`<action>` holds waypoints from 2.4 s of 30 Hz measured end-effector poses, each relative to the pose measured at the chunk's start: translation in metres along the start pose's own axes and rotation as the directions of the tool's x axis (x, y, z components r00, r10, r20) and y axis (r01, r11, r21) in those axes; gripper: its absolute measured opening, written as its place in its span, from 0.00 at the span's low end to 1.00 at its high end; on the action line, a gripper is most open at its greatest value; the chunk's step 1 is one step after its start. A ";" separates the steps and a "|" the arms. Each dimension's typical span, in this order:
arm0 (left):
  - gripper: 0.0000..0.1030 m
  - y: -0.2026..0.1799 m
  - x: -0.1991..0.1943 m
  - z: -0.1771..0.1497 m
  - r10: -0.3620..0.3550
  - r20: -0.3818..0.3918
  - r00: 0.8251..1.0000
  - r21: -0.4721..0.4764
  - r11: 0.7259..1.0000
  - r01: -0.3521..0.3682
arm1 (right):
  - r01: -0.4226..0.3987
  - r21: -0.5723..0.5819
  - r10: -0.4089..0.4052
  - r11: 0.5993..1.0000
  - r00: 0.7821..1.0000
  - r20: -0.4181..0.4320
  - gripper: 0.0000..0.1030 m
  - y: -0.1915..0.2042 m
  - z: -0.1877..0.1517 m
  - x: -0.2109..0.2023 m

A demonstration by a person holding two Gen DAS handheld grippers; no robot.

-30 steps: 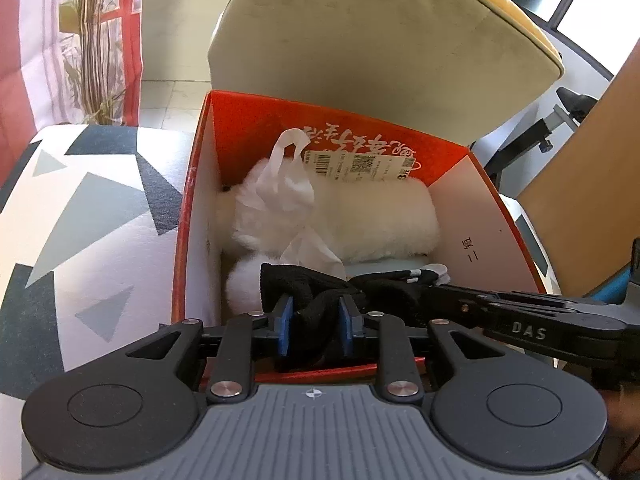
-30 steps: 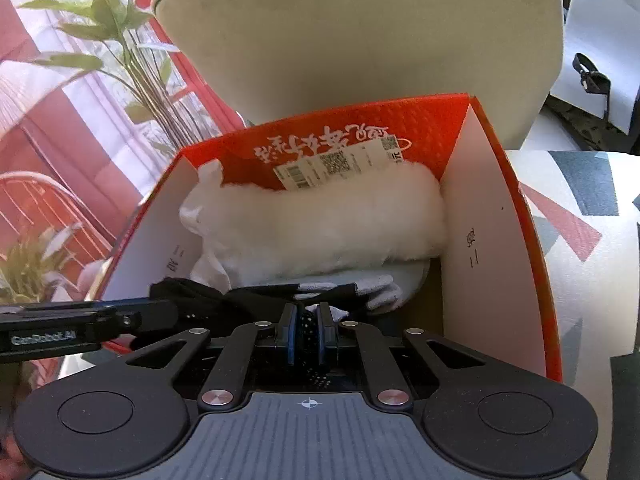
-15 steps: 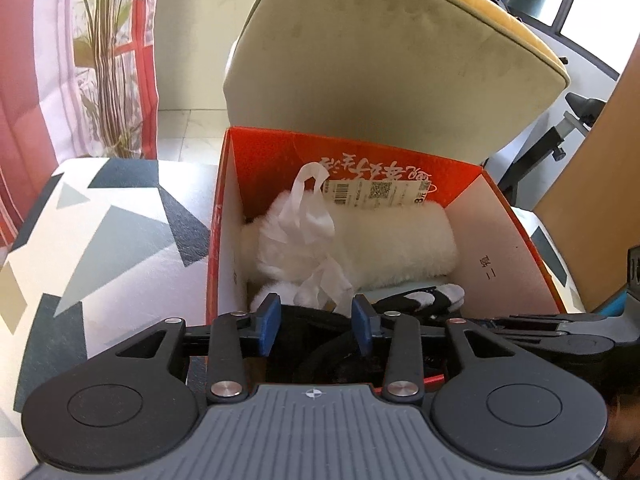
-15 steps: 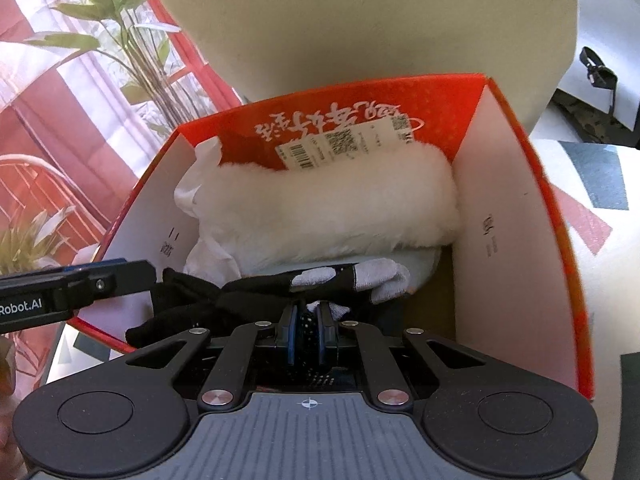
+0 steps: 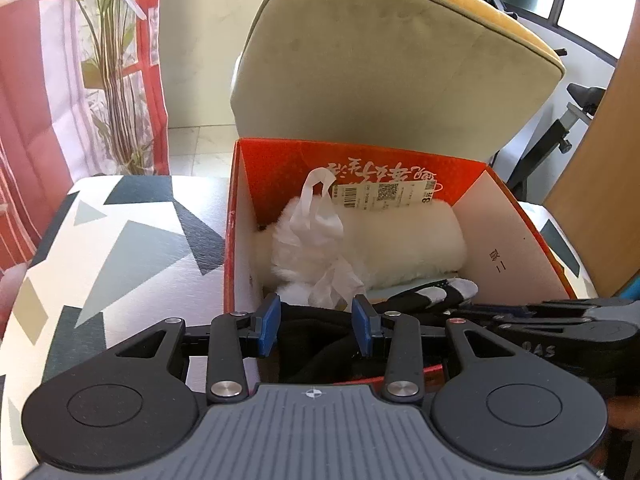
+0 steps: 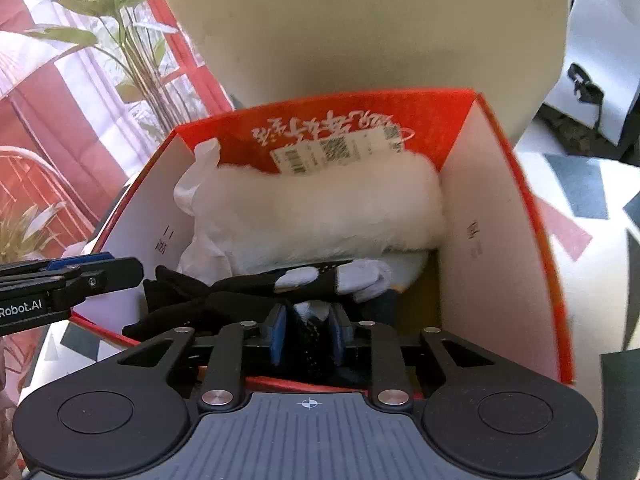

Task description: Organize soft objects

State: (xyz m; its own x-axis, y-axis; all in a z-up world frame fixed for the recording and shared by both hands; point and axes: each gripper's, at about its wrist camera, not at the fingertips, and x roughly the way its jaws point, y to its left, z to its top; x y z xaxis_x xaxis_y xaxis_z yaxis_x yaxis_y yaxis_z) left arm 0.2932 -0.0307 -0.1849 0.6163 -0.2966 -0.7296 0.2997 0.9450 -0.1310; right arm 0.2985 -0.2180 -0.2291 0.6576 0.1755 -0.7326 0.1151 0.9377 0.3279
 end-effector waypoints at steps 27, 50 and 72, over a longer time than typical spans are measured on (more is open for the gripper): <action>1.00 0.009 -0.068 -0.049 0.069 0.142 0.987 -0.013 0.998 -0.068 | 0.095 0.006 -0.094 0.995 0.967 0.236 1.00 -0.016 -0.049 -0.091; 1.00 0.011 -0.075 -0.114 0.049 0.090 0.995 -0.033 0.998 -0.046 | 0.067 -0.111 -0.041 0.992 0.974 0.223 1.00 0.006 -0.123 -0.102; 0.99 0.023 -0.071 -0.143 -0.002 0.006 1.000 -0.127 0.992 0.003 | 0.048 -0.115 -0.029 0.992 0.987 0.159 0.98 -0.001 -0.166 -0.095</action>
State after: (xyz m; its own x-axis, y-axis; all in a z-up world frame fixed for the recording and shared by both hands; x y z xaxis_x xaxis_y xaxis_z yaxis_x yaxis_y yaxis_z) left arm 0.1524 0.0314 -0.2323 0.6197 -0.2997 -0.7254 0.2071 0.9539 -0.2172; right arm 0.1124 -0.1861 -0.2593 0.7640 0.0979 -0.6377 0.0602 0.9733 0.2215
